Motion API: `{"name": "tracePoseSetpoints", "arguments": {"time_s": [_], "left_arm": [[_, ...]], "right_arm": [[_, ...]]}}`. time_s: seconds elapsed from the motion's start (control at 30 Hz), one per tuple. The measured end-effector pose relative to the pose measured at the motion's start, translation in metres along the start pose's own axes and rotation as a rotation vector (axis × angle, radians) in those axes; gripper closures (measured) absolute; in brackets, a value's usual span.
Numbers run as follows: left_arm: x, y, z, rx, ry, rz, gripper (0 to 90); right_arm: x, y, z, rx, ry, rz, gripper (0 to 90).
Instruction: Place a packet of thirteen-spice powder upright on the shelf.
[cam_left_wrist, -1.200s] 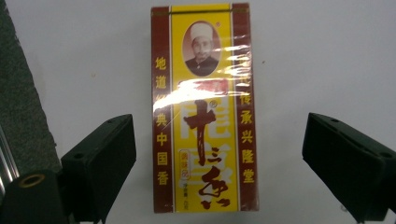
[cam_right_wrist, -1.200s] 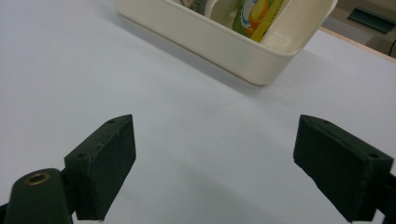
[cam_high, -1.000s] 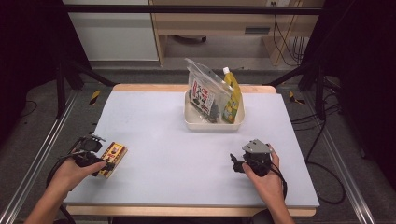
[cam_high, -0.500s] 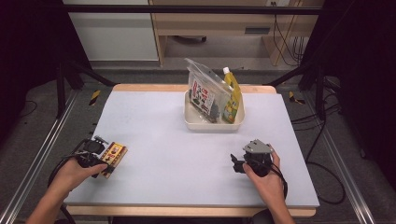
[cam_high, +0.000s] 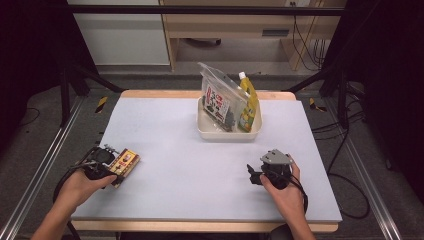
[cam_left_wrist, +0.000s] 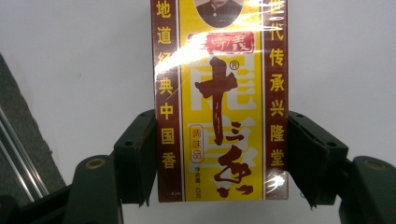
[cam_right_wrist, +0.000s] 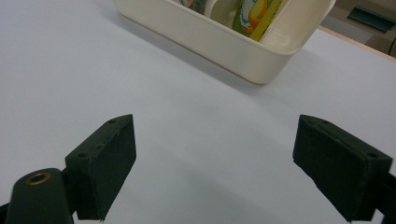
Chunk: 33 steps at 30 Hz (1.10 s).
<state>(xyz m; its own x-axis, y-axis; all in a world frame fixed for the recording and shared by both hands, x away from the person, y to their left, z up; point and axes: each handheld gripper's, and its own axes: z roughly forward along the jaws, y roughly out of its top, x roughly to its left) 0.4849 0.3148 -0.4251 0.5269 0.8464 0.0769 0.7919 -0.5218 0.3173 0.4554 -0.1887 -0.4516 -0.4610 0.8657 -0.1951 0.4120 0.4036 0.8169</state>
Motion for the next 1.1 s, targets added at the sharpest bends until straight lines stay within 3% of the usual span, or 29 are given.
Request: {"name": "tracePoseSetpoints", "arguments": {"time_s": [0.3, 0.6, 0.93, 1.1], "left_arm": [[-0.041, 0.042, -0.011, -0.099, -0.005, 0.165, 32.3], [-0.087, 0.080, -0.006, -0.148, -0.009, 0.293, 32.3], [-0.128, 0.098, 0.003, -0.191, -0.013, 0.409, 32.4], [-0.146, 0.102, 0.003, -0.242, -0.007, 0.458, 32.4]], "right_arm": [[-0.001, 0.001, 0.001, -0.005, 0.014, 0.028, 13.8], [-0.001, 0.002, 0.001, 0.001, 0.021, 0.061, 15.0], [-0.002, 0.005, -0.001, 0.005, 0.040, 0.087, 15.1], [0.000, 0.014, -0.006, -0.010, 0.083, 0.104, 17.9]]}}
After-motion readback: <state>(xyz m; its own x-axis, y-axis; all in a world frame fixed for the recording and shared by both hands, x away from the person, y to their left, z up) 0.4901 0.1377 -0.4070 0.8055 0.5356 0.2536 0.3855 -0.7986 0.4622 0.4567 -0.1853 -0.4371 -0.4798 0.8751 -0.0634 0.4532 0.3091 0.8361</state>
